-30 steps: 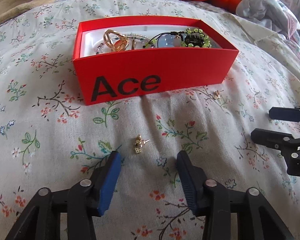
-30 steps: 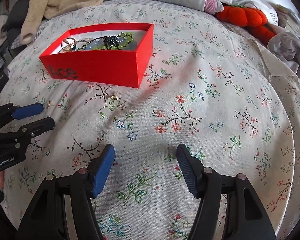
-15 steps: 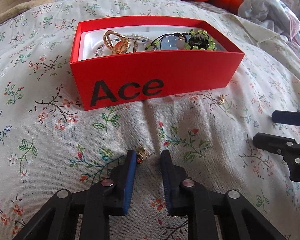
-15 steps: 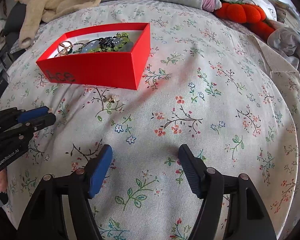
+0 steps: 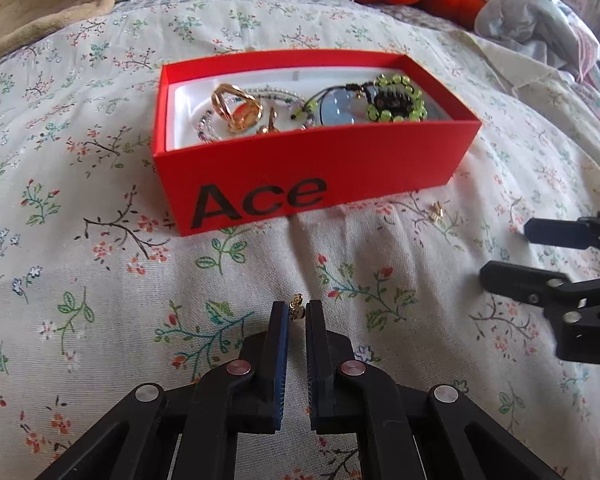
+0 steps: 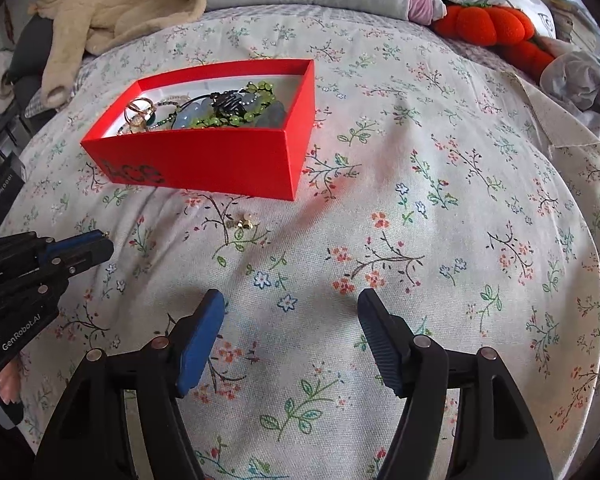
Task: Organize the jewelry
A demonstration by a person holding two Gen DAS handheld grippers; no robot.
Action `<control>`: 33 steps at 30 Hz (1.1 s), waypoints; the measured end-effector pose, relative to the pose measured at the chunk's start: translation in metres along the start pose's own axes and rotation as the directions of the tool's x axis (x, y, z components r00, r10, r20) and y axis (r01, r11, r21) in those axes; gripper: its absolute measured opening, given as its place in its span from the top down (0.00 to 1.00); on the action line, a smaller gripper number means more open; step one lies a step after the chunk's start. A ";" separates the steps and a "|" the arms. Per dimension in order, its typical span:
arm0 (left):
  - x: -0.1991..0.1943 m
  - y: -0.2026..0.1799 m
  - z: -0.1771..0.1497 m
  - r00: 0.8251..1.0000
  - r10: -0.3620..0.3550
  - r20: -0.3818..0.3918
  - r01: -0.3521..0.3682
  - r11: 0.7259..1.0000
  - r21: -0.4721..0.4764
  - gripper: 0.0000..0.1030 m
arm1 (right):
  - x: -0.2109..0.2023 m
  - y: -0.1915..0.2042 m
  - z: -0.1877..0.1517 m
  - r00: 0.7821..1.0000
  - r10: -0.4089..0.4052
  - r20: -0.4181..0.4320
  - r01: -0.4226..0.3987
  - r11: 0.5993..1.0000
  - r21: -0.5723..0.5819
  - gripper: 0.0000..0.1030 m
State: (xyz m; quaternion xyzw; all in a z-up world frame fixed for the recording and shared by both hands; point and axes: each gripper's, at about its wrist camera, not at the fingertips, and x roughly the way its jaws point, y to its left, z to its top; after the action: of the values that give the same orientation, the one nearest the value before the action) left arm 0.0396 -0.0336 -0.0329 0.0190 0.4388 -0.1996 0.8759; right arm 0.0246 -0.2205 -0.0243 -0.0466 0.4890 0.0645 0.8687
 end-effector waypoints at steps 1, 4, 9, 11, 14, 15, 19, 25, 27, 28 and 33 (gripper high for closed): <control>-0.002 0.001 0.001 1.000 0.001 0.004 -0.001 1.000 -0.002 0.97 | 0.003 0.003 0.002 1.000 0.007 -0.004 -0.007 1.000 -0.008 0.30; -0.006 0.004 0.003 1.000 0.000 0.009 0.000 1.000 -0.015 0.97 | 0.013 0.009 0.006 1.000 0.004 0.001 -0.004 0.999 -0.035 0.30; -0.008 0.011 0.002 1.000 -0.020 -0.002 0.019 0.999 -0.045 0.97 | 0.023 0.010 0.020 1.000 0.025 0.009 -0.024 0.999 -0.027 0.30; -0.008 0.015 0.000 1.000 -0.024 -0.009 0.024 0.998 -0.060 0.97 | 0.025 0.011 0.022 0.999 0.031 0.014 -0.031 0.999 -0.030 0.31; -0.007 0.019 -0.001 1.000 -0.023 -0.015 0.021 0.997 -0.070 0.97 | 0.027 0.013 0.027 0.999 0.041 0.024 -0.040 0.998 -0.044 0.36; -0.008 0.021 -0.001 1.000 -0.022 -0.016 0.021 0.997 -0.074 0.97 | 0.028 0.014 0.028 0.999 0.047 0.027 -0.046 0.998 -0.049 0.38; -0.010 0.027 0.000 0.999 -0.029 -0.014 0.027 0.995 -0.099 0.97 | 0.028 0.018 0.032 0.997 0.065 0.030 -0.063 0.996 -0.068 0.53; -0.012 0.029 0.000 0.999 -0.029 -0.013 0.027 0.993 -0.114 0.97 | 0.031 0.020 0.037 0.996 0.083 0.027 -0.081 0.994 -0.070 0.67; -0.012 0.030 0.000 1.000 -0.028 -0.015 0.026 0.993 -0.116 0.97 | 0.032 0.020 0.039 0.996 0.086 0.025 -0.084 0.994 -0.070 0.73; -0.012 0.031 0.000 1.000 -0.026 -0.017 0.024 0.993 -0.117 0.97 | 0.032 0.021 0.039 0.996 0.089 0.023 -0.087 0.994 -0.071 0.78; -0.012 0.036 0.000 1.000 -0.018 -0.024 0.015 0.990 -0.137 0.97 | 0.031 0.026 0.039 0.995 0.095 0.016 -0.093 0.992 -0.083 0.89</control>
State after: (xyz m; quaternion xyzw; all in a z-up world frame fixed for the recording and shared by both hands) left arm 0.0464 0.0037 -0.0287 -0.0421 0.4628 -0.1761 0.8678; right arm 0.0695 -0.1874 -0.0313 -0.0584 0.4789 0.1259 0.8668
